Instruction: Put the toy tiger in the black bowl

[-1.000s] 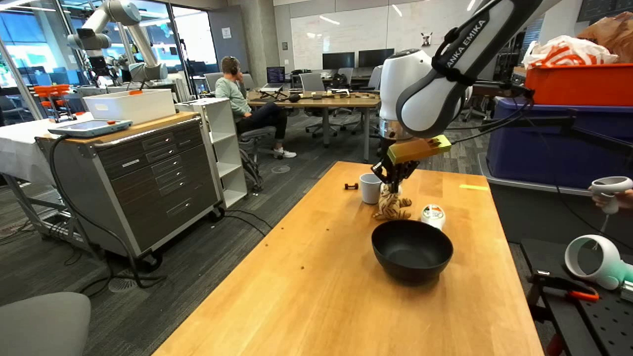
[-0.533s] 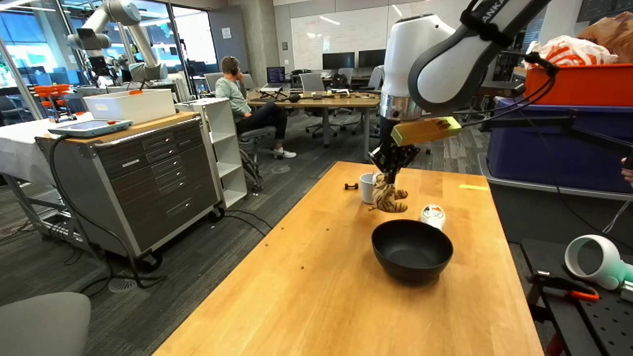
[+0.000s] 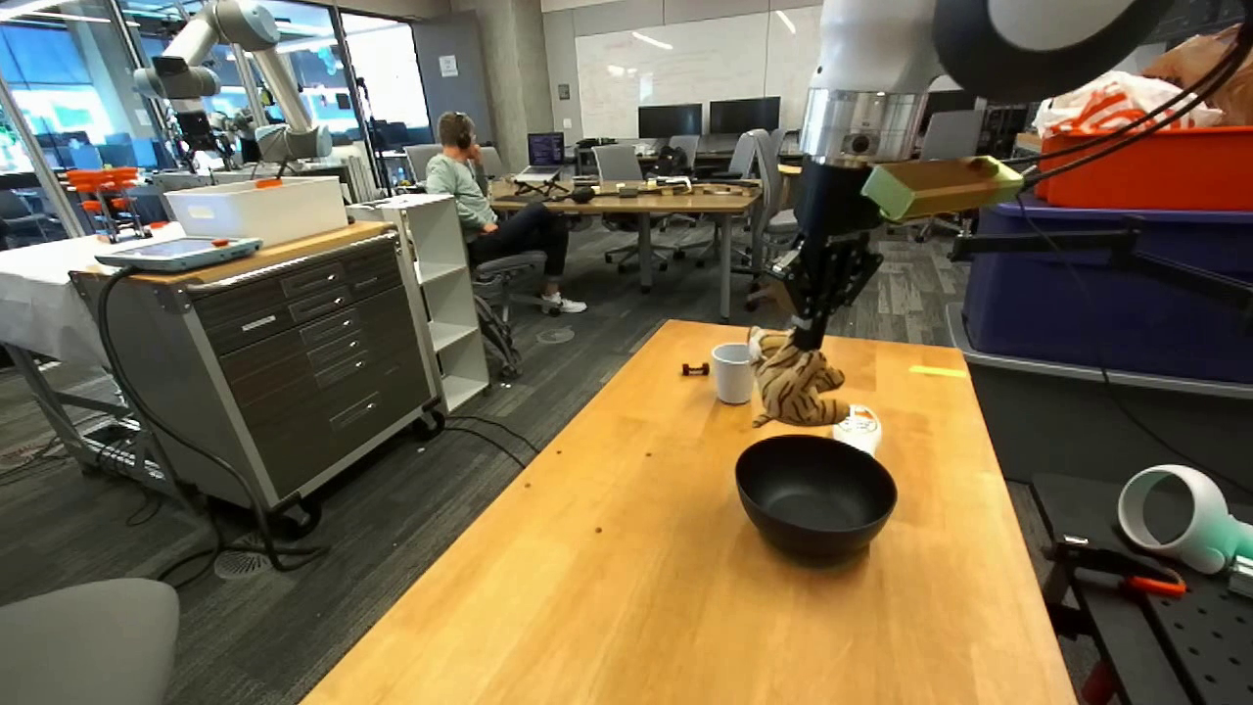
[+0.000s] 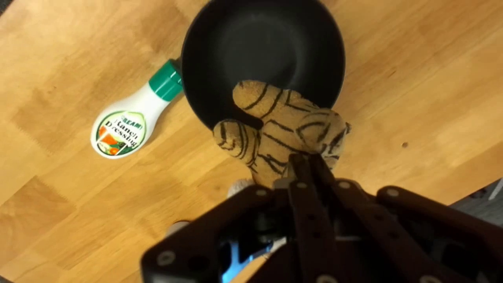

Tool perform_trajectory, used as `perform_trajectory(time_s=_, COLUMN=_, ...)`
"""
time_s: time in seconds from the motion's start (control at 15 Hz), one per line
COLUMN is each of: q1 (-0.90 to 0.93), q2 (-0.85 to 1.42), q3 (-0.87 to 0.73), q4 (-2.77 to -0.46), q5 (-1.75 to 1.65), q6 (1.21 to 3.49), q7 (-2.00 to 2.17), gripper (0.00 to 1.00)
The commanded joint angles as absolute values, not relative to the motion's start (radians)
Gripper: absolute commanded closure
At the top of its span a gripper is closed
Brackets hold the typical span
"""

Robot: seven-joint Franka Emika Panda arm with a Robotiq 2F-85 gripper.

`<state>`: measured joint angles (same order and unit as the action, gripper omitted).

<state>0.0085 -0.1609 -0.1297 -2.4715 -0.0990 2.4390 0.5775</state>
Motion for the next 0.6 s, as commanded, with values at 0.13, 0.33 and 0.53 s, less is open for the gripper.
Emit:
perform_trajectory(time_s=0.13, q1=-0.028, q2=-0.298, q3=-0.051, q4=-2.574, q5=-0.044, q6=2.357, q7=0.488, gripper=0.98)
perform_trajectory(time_s=0.33, q1=-0.043, q2=-0.294, q3=-0.051, q4=-2.600, q5=-0.039, q6=2.375, q7=0.459, gripper=0.98)
perform_trajectory(time_s=0.53, q1=-0.063, q2=-0.278, q3=-0.058, q4=-2.617, q5=-0.042, q6=2.382, q7=0.427, gripper=0.98)
